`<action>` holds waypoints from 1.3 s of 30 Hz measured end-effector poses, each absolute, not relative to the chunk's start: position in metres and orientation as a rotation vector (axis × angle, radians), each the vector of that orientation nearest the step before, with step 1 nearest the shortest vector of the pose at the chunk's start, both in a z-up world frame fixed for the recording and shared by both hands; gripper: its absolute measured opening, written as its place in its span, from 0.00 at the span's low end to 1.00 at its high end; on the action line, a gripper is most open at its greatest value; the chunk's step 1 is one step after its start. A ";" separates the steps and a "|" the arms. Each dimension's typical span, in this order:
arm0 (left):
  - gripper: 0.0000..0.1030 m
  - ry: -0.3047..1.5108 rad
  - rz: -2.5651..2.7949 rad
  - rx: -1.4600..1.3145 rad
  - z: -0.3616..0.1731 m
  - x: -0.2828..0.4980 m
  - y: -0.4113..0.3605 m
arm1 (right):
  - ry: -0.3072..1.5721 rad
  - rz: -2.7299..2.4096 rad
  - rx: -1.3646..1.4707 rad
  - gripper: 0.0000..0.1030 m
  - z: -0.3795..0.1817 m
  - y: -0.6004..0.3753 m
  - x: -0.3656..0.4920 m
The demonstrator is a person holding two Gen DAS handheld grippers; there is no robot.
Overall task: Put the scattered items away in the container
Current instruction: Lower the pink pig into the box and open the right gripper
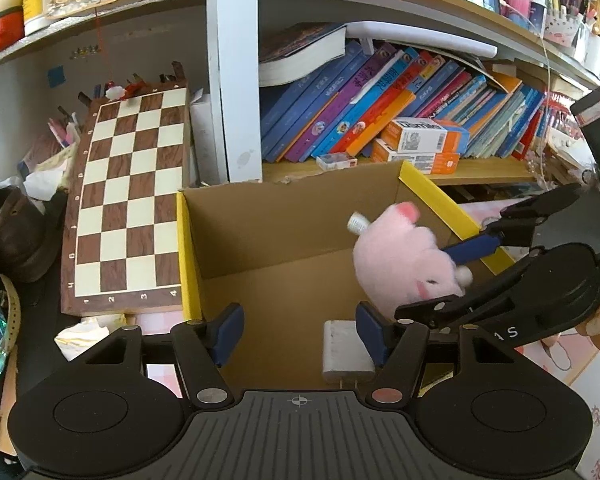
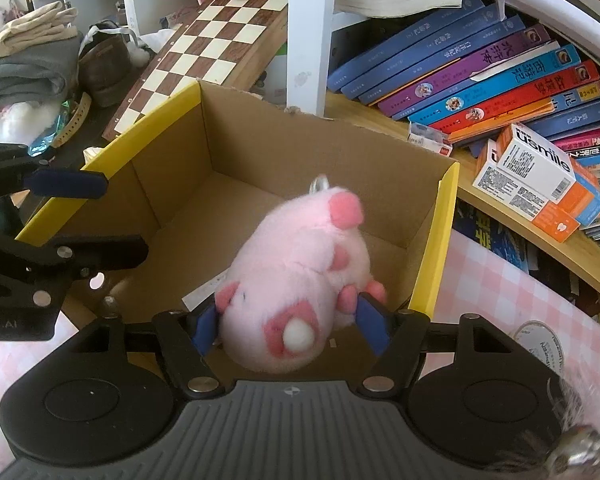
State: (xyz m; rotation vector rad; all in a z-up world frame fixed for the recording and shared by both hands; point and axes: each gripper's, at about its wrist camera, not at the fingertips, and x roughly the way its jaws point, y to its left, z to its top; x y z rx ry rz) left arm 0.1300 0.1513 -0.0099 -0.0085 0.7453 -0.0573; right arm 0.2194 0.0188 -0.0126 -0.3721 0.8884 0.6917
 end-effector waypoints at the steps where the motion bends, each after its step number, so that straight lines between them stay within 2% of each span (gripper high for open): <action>1: 0.61 0.746 -0.058 -0.008 -0.010 0.130 0.151 | 0.887 0.691 -0.372 0.67 -0.012 0.019 0.219; 4: 0.61 0.746 -0.055 -0.008 -0.009 0.129 0.151 | 0.880 0.691 -0.370 0.67 -0.011 0.018 0.219; 12: 0.62 0.733 -0.058 0.001 -0.003 0.126 0.149 | 0.856 0.685 -0.358 0.76 0.000 0.013 0.216; 14: 0.73 0.730 -0.057 0.008 -0.002 0.124 0.148 | 0.854 0.681 -0.355 0.80 0.002 0.011 0.214; 18: 0.77 0.734 -0.052 0.021 0.000 0.122 0.145 | 0.850 0.673 -0.348 0.85 0.007 0.008 0.211; 20: 0.83 0.735 -0.043 0.031 0.001 0.121 0.144 | 0.849 0.669 -0.345 0.89 0.010 0.006 0.209; 25: 0.87 0.736 -0.036 0.040 0.004 0.117 0.142 | 0.845 0.659 -0.337 0.94 0.016 0.001 0.205; 28: 0.95 0.740 -0.020 0.053 0.006 0.115 0.140 | 0.841 0.645 -0.339 0.98 0.019 -0.002 0.202; 39: 0.96 0.744 -0.008 0.059 0.011 0.104 0.137 | 0.847 0.593 -0.303 1.00 0.029 -0.024 0.184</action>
